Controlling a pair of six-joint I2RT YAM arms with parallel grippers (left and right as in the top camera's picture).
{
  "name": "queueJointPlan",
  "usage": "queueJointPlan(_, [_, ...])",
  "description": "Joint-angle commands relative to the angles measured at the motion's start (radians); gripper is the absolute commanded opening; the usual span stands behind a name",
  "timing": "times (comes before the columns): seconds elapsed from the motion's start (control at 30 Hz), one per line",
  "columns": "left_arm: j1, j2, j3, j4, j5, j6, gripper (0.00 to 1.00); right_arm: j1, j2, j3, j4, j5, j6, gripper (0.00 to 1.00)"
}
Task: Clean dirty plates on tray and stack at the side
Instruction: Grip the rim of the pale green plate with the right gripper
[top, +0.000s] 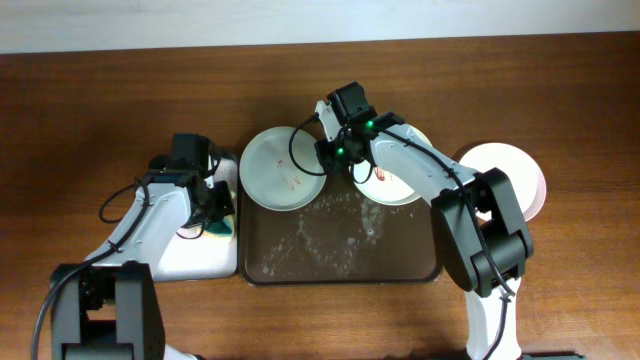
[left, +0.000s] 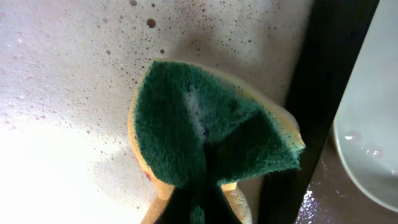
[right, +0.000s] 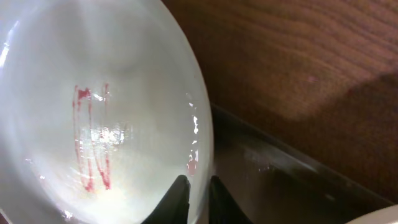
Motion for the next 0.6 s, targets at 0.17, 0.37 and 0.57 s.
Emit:
queueJointPlan(0.17, [0.0,-0.021,0.008,0.002,0.008,0.015,0.0,0.009,0.01,0.008,-0.259,-0.002,0.068,0.04])
queueJointPlan(0.37, [0.0,-0.021,0.008,0.002,0.008,0.015,0.0,0.01,0.006,0.009,-0.4,-0.051,0.095,0.05])
queueJointPlan(0.57, [0.0,-0.021,0.008,0.002,0.039,0.016,0.0,0.011,0.006,0.008,-0.353,-0.047,0.094,0.25])
